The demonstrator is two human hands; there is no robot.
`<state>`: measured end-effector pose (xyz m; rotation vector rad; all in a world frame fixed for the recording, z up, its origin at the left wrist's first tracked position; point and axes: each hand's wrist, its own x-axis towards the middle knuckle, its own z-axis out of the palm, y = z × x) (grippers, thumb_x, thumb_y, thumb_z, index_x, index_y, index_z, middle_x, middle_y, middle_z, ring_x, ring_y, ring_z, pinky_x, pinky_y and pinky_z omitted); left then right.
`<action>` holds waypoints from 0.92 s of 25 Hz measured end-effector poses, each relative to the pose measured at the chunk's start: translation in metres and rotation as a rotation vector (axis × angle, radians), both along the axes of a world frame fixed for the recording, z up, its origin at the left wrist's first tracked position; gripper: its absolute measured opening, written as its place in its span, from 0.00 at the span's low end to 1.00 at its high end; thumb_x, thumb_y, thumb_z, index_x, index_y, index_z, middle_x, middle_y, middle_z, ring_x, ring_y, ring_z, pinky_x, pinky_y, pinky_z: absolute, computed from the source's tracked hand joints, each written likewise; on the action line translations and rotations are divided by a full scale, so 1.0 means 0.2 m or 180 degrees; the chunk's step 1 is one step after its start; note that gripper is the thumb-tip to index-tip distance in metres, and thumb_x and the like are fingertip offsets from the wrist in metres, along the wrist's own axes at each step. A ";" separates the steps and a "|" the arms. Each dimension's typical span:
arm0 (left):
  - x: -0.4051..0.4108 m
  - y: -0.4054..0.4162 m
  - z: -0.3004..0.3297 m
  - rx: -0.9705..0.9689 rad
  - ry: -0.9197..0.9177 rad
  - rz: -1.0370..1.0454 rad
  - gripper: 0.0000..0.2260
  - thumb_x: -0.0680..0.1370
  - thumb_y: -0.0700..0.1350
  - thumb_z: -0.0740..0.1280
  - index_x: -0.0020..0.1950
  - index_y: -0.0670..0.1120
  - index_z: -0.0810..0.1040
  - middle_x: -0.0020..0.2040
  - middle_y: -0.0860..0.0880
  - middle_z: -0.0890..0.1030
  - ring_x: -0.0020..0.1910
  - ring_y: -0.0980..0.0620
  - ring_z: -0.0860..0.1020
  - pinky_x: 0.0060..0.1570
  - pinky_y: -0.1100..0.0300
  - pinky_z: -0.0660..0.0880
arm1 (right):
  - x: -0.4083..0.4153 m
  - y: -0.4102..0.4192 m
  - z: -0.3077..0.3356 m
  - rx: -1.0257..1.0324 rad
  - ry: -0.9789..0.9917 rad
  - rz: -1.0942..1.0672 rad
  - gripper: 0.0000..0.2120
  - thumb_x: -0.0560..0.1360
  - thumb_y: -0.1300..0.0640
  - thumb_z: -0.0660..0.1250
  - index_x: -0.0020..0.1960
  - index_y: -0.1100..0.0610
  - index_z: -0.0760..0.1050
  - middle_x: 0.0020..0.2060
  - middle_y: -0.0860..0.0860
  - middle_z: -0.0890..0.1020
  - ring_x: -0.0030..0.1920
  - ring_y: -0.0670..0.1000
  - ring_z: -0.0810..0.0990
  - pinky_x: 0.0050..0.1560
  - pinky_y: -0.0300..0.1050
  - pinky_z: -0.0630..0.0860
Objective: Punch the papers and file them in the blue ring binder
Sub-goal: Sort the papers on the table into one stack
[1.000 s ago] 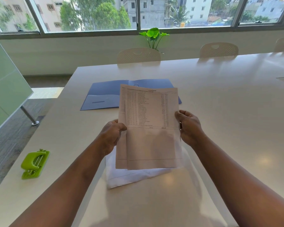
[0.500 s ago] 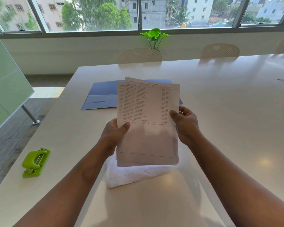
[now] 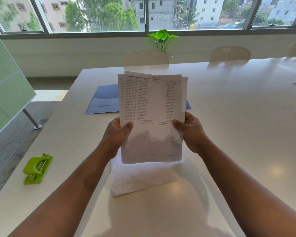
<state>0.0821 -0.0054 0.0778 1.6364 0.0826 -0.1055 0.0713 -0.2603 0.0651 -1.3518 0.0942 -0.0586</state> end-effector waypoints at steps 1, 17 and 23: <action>0.00 0.00 0.00 -0.0010 -0.0035 0.0008 0.08 0.83 0.45 0.67 0.62 0.50 0.77 0.59 0.49 0.84 0.58 0.44 0.82 0.62 0.42 0.79 | 0.00 0.00 0.00 -0.0074 -0.0047 -0.0014 0.13 0.79 0.69 0.66 0.62 0.61 0.76 0.58 0.59 0.84 0.59 0.63 0.83 0.63 0.65 0.77; 0.00 0.00 0.06 0.0343 -0.1063 0.0333 0.09 0.82 0.41 0.67 0.61 0.51 0.77 0.56 0.52 0.83 0.56 0.50 0.81 0.52 0.53 0.81 | 0.01 0.02 0.10 -0.0275 -0.0699 -0.0002 0.12 0.72 0.63 0.74 0.54 0.55 0.80 0.56 0.60 0.85 0.57 0.65 0.83 0.59 0.65 0.80; -0.01 0.00 0.04 0.0330 -0.1143 0.0308 0.09 0.84 0.45 0.65 0.63 0.49 0.77 0.57 0.51 0.83 0.56 0.49 0.82 0.54 0.52 0.82 | -0.02 0.03 0.05 -0.0613 -0.0461 0.0151 0.12 0.76 0.67 0.70 0.57 0.56 0.82 0.55 0.55 0.86 0.55 0.60 0.85 0.60 0.64 0.80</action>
